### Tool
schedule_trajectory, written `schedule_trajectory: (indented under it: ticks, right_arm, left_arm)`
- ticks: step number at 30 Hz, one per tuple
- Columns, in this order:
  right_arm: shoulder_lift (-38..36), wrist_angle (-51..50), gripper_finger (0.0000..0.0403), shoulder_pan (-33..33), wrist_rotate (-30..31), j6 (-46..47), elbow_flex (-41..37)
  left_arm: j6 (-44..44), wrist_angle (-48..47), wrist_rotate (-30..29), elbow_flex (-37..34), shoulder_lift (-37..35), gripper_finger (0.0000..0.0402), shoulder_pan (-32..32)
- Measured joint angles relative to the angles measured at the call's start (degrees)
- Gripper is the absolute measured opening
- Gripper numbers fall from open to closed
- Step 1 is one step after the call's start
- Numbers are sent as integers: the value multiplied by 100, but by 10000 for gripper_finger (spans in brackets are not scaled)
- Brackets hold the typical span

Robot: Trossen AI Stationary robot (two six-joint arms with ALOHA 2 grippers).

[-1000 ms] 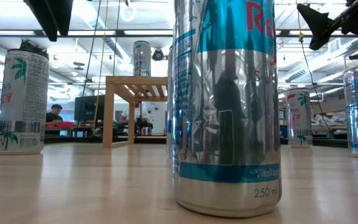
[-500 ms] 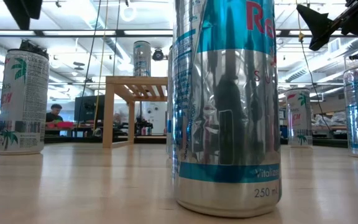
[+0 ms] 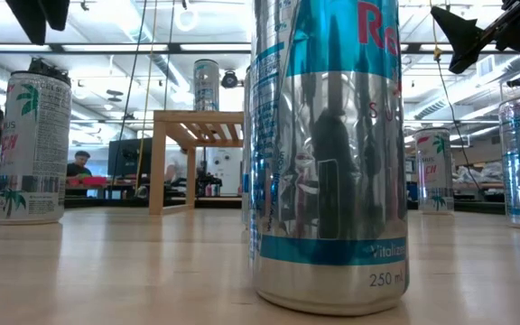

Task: Place canned beverage on shelf
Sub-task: Put the white-pink soda can on the shelf aligned with the other white-pink soda can

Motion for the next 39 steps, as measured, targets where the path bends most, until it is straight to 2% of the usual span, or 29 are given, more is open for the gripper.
schedule_trajectory:
  ticks: [7,15,19,23,28,30,39]
  right_arm:
    - [0,2,318,0,-223,21,-1]
    - [0,3,318,0,-268,22,-1]
    - [0,-2,318,2,-304,25,-1]
    - [2,-64,318,2,-305,25,0]
    - [0,-60,318,2,-305,-21,0]
    - [0,-62,318,2,-304,-24,1]
    - [0,-62,318,2,-304,-37,-1]
  left_arm:
    - [710,4,1,1,-37,311,500]
    - [1962,-1,0,1,-154,311,1423]
    - [2225,-6,-2,0,-381,311,1698]
    - [1972,2,60,-340,-840,311,1723]
    - [1080,-14,857,-1365,-1536,311,1599]
    - [768,-7,982,-1627,-1734,311,1469]
    - [210,279,1030,-1868,-1994,311,910]
